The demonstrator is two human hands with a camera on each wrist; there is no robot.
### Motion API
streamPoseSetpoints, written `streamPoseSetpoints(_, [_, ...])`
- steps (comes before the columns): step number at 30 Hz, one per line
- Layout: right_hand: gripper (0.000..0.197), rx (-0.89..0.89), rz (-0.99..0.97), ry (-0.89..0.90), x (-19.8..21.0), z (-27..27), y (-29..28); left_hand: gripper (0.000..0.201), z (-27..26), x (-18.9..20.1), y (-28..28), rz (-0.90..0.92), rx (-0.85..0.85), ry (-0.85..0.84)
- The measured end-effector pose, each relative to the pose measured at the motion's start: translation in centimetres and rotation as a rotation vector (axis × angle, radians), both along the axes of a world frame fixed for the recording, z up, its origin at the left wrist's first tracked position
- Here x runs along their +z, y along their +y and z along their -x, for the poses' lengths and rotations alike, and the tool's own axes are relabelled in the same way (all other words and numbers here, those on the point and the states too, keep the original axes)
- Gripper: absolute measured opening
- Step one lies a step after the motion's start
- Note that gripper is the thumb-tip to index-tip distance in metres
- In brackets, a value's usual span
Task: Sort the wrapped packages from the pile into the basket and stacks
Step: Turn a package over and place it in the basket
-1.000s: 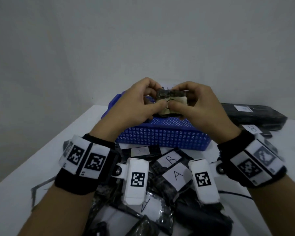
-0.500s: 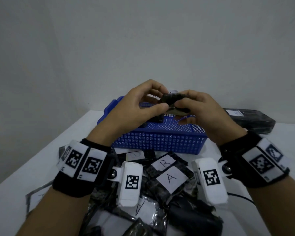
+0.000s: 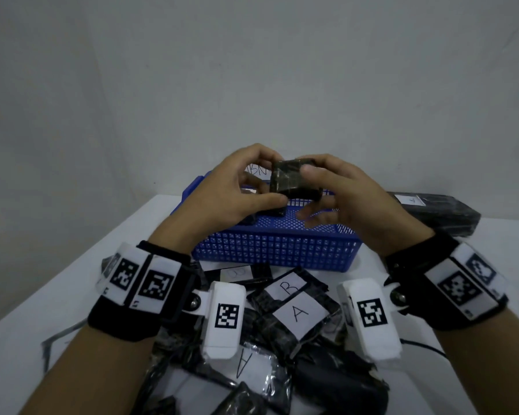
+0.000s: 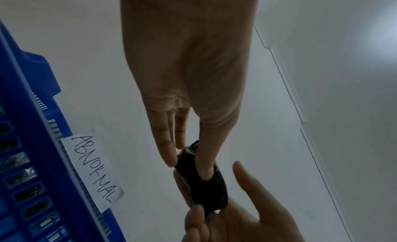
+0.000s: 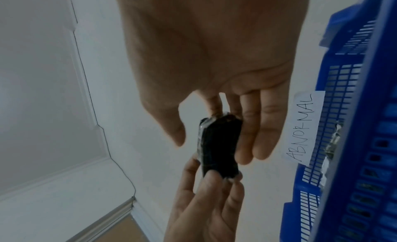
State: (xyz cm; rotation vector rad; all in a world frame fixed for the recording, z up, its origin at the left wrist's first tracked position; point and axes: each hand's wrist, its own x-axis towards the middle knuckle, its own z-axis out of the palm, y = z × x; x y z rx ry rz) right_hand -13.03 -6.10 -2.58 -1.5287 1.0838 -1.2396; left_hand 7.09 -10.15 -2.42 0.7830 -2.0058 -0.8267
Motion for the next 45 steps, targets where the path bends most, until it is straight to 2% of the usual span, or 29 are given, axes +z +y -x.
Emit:
streamPoseSetpoints(2, [0.025,-0.061,0.029,-0.061,-0.1,-0.2,-0.1,0.042,0.0,0.0,0.0,0.024,-0.017,-0.020])
streamPoseSetpoints(7, [0.028,-0.181,0.191,-0.019,-0.6,-0.2,0.0,0.039,0.7,-0.3,0.1,0.030,-0.026,-0.025])
streamPoseSetpoints(11, [0.036,-0.086,0.216,-0.051,-0.2,-0.2,0.5,0.026,1.2,-0.1,0.0,0.024,0.047,0.041])
streamPoseSetpoints(14, [0.045,0.004,0.109,-0.119,0.2,-0.2,0.6,0.019,0.6,0.3,0.0,0.088,0.042,0.057])
streamPoseSetpoints(16, [0.037,0.009,0.058,-0.135,0.3,-0.2,0.4,0.024,0.2,0.4,0.0,0.091,0.009,0.059])
streamPoseSetpoints(18, [0.018,-0.038,0.096,-0.100,0.1,-0.1,0.1,0.029,0.3,0.4,0.1,0.078,-0.045,0.045])
streamPoseSetpoints(20, [0.014,-0.111,0.181,-0.025,-0.4,-0.1,-0.1,0.028,0.5,0.3,0.4,0.054,-0.091,0.040])
streamPoseSetpoints(24, [0.016,-0.184,0.322,0.030,-0.8,0.0,-0.4,0.025,1.0,0.2,0.6,0.013,-0.030,0.061])
streamPoseSetpoints(27, [0.031,-0.190,0.432,0.114,-0.6,0.3,-0.3,0.026,1.0,0.1,0.4,-0.051,-0.027,0.080])
streamPoseSetpoints(30, [0.040,-0.064,0.318,0.020,-0.2,0.6,-0.1,0.033,0.6,0.2,0.3,-0.051,-0.038,0.129])
streamPoseSetpoints(32, [0.028,0.002,0.208,-0.072,0.0,0.6,-0.2,0.041,0.5,0.2,0.3,-0.035,-0.040,0.144])
streamPoseSetpoints(33, [0.021,-0.011,0.192,-0.077,0.1,0.5,-0.2,0.044,0.5,0.2,0.4,-0.027,-0.045,0.143])
streamPoseSetpoints(37, [0.018,-0.151,0.296,0.012,-0.4,0.2,-0.2,0.042,0.8,0.2,0.7,-0.027,-0.088,0.131])
streamPoseSetpoints(42, [0.015,-0.126,0.246,-0.045,-0.8,0.1,-0.4,0.027,0.6,0.5,0.9,-0.005,-0.093,0.144])
streamPoseSetpoints(45, [0.029,-0.137,0.210,0.012,-0.8,0.0,-0.4,0.029,0.4,0.5,0.8,0.034,-0.028,0.168])
